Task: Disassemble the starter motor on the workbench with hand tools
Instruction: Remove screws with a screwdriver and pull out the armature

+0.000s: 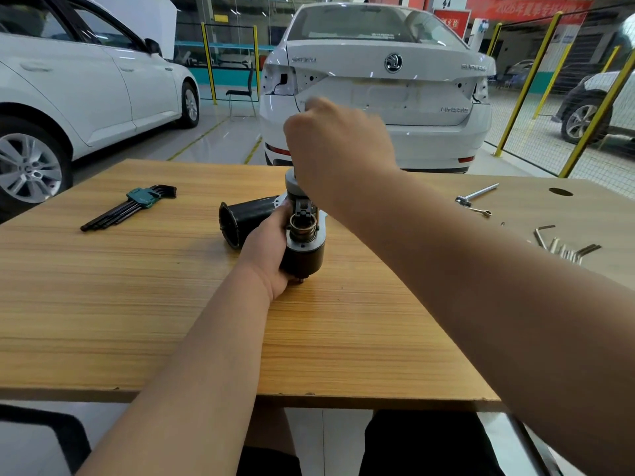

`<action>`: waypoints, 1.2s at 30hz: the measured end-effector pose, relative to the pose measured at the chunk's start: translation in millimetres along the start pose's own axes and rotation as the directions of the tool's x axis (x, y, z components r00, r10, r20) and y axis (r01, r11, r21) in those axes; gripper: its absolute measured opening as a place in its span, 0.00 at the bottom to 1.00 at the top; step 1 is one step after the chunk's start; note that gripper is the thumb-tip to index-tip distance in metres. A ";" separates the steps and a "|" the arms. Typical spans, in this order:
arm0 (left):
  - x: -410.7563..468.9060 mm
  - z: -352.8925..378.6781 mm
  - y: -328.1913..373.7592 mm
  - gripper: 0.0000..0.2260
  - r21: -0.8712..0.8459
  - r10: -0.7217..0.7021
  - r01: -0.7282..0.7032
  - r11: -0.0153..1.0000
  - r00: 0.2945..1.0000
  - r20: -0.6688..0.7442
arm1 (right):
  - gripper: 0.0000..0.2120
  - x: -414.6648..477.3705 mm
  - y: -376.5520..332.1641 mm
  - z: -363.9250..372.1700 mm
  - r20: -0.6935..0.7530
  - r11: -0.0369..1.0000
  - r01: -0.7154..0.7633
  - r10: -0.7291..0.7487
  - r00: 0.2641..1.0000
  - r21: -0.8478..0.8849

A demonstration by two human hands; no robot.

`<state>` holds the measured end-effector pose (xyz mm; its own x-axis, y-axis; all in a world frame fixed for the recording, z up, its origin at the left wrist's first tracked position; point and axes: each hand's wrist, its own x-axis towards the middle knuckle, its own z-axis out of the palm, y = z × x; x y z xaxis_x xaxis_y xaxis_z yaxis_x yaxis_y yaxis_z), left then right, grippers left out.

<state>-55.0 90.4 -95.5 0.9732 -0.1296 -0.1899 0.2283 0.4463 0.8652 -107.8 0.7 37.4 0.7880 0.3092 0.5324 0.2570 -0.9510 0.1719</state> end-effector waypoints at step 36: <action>-2.1 -4.9 1.3 0.16 -0.030 -0.034 0.034 0.999 0.999 -0.015 | 0.08 -17.6 10.2 65.1 0.010 0.009 -0.015 0.388 0.922 1.000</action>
<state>-56.6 95.7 -96.3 0.9651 -0.1314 -0.2265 0.2618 0.4677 0.8442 -82.6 -14.4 -24.1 0.8316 -0.0836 0.5490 0.5501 -0.0113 -0.8350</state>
